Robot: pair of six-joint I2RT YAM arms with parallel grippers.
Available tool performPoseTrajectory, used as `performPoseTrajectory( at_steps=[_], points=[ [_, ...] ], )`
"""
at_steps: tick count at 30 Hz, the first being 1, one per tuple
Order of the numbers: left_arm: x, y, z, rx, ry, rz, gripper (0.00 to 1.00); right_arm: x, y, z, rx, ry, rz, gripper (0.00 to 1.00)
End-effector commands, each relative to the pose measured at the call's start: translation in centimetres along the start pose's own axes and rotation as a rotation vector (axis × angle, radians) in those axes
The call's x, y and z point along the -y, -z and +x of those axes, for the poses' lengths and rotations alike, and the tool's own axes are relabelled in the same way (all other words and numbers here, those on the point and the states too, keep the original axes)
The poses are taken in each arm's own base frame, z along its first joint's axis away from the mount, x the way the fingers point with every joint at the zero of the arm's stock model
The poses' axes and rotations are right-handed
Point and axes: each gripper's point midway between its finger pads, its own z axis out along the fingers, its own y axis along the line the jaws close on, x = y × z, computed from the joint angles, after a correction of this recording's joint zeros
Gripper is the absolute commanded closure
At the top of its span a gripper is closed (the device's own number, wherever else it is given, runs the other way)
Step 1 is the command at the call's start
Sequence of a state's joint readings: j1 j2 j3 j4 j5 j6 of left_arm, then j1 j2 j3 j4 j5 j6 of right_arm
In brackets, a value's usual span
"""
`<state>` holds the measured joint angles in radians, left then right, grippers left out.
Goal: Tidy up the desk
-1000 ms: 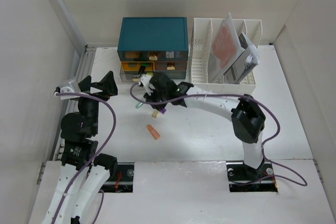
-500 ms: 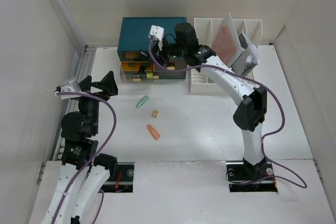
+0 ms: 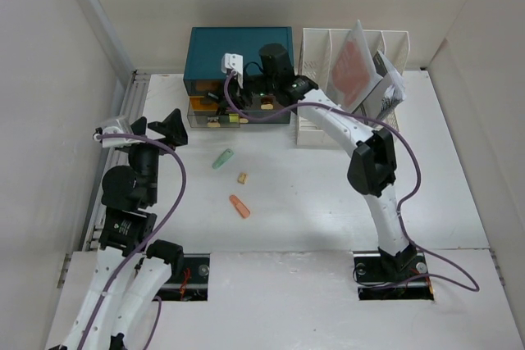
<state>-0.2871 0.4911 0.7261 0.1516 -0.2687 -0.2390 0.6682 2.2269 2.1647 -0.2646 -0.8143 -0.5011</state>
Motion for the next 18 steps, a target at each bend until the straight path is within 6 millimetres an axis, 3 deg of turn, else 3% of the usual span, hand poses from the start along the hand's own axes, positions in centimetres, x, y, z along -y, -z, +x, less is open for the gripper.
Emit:
performPoseTrajectory(
  at_steps=[1,11,12,18],
  points=[
    [0.0,-0.4,-0.2,0.021,-0.008,-0.003,0.06,1.1,-0.4,-4.1,0.117,0.146,-0.007,1.0],
    [-0.2,-0.5,0.0,0.015,-0.02,-0.015,0.06,2.5,-2.4,-0.2,0.075,0.157,0.019,1.0],
    [-0.2,-0.5,0.0,0.015,-0.02,-0.015,0.06,2.4,-2.7,-0.9,0.081,0.184,0.023,1.0],
    [-0.2,-0.5,0.0,0.015,-0.02,-0.015,0.06,3.9,-3.5,0.7,0.032,0.232,0.093,1.0]
  ],
)
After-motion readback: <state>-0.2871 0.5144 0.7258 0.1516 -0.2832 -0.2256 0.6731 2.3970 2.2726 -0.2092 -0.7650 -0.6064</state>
